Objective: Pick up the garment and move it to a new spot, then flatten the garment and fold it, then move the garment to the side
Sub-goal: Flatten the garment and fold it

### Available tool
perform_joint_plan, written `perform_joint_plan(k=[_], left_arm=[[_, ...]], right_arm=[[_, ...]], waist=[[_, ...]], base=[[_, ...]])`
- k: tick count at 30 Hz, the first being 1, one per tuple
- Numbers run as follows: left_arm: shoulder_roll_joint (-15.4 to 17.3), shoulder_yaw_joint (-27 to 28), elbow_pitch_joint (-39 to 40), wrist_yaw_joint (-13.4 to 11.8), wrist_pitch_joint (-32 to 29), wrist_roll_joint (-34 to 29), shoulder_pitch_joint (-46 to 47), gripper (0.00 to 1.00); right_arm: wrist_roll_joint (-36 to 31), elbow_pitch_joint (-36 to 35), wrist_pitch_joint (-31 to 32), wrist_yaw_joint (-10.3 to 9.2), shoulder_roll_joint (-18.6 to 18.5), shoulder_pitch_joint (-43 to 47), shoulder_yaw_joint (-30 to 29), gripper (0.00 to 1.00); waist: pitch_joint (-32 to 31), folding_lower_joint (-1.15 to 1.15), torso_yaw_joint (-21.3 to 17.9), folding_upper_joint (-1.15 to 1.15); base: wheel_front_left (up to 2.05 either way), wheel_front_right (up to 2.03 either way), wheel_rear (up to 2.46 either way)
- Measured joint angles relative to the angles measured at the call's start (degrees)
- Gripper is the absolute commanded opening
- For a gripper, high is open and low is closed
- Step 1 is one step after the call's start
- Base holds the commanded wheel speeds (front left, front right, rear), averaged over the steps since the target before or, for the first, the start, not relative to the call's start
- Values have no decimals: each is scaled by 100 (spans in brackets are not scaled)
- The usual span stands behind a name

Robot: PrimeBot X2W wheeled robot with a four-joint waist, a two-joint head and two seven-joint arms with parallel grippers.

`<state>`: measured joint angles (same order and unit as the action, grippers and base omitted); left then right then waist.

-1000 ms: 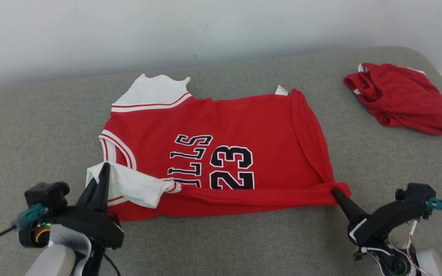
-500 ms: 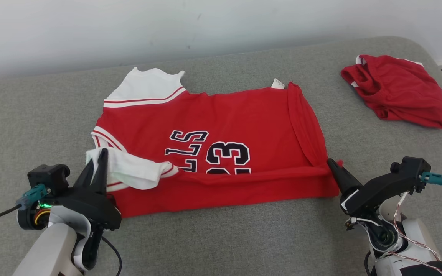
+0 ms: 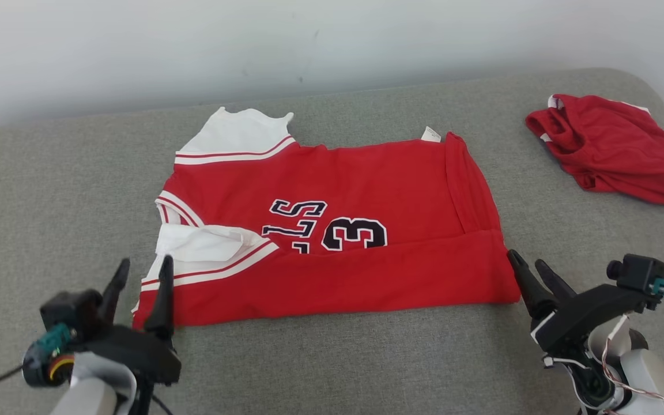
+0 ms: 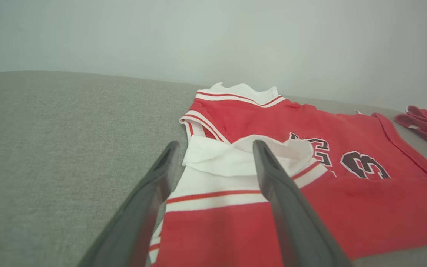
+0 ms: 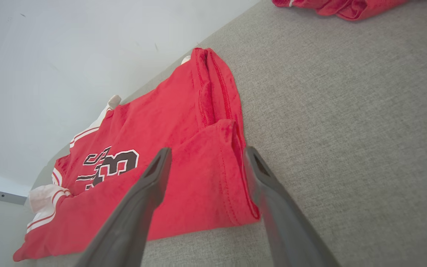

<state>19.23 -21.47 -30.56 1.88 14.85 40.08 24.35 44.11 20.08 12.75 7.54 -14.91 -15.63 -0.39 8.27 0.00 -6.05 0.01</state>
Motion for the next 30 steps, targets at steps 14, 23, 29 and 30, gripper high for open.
perform_joint_plan(k=[14, 23, 29, 30], left_arm=[[153, -174, 572, -454, -182, -241, -910, 100], [194, -199, 286, -504, -336, -247, -733, 100], [108, -256, -10, -386, -358, -194, -581, 27], [100, -256, -73, -347, -350, -190, -558, 27]], right_arm=[[-51, 104, -379, 1, -207, 225, 267, 100], [-376, 567, -583, 0, -357, -123, 822, 100], [-478, 862, -725, 0, -436, -248, 1166, 0], [-464, 904, -751, 1, -439, -259, 1200, 0]], waist=[[105, 0, 76, 0], [261, 0, 44, 0], [295, 0, 57, 0], [283, 0, 61, 0]], base=[[0, 0, 0], [0, 0, 0], [0, 0, 0], [0, 0, 0]])
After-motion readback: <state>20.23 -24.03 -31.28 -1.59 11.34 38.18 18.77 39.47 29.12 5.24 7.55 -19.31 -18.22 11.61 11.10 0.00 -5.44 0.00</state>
